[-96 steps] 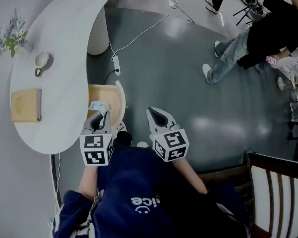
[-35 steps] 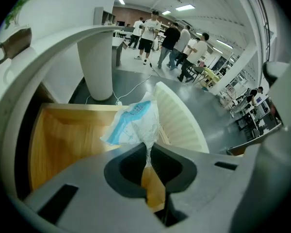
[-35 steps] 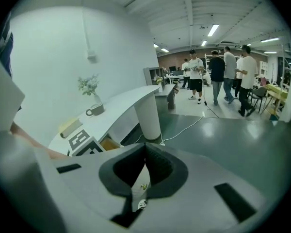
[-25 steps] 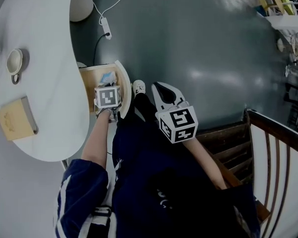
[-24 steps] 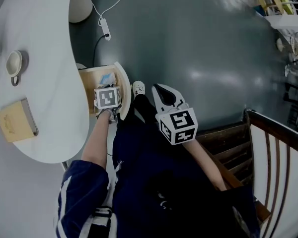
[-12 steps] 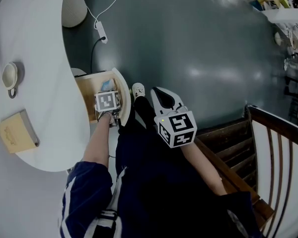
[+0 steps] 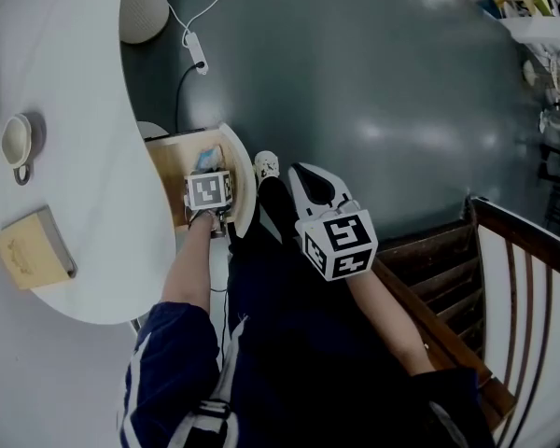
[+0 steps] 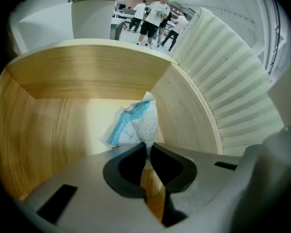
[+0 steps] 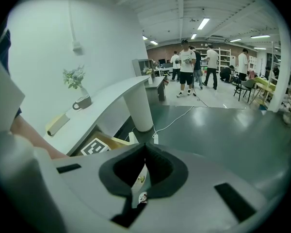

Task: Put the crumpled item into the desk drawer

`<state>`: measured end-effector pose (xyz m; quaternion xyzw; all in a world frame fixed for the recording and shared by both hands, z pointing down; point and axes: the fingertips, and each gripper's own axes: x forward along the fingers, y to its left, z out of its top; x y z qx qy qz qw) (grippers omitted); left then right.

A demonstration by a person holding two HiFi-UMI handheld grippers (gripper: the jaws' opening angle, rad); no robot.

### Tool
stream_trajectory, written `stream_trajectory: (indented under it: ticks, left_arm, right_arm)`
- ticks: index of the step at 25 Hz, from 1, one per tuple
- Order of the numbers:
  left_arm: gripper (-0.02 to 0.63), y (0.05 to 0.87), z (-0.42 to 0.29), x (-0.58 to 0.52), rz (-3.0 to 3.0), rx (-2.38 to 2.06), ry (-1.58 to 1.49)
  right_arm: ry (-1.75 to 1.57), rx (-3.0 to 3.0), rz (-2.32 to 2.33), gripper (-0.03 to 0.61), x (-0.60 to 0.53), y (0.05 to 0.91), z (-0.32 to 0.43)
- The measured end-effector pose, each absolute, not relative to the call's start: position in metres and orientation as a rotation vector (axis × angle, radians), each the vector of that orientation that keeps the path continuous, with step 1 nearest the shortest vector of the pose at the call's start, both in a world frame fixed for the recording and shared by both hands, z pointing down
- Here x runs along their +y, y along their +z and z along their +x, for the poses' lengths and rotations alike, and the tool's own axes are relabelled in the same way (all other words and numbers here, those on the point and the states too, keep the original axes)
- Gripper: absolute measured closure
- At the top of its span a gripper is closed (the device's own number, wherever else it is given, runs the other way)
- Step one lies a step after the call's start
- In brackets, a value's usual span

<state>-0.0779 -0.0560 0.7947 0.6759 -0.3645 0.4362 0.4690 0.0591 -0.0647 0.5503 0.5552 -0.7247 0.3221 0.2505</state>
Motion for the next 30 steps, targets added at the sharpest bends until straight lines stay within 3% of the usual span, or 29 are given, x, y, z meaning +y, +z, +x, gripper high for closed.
stream_trajectory:
  ticks: [8, 17, 30]
  left_arm:
    - [0.574, 0.792, -0.079, -0.055, 1.641, -0.927, 1.031]
    - [0.456, 0.785, -0.073, -0.054, 1.662, -0.923, 1.035]
    - [0.408, 0.754, -0.071, -0.066, 1.723, -0.97, 0.979]
  right_arm:
    - [0.9, -1.983, 1.474, 0.572, -0.059, 0.556, 0.048]
    - [0.907, -1.981, 1.446, 0.571, -0.055, 0.561, 0.046]
    - [0.886, -2.028, 1.426, 0.572, -0.055, 0.552, 0.045]
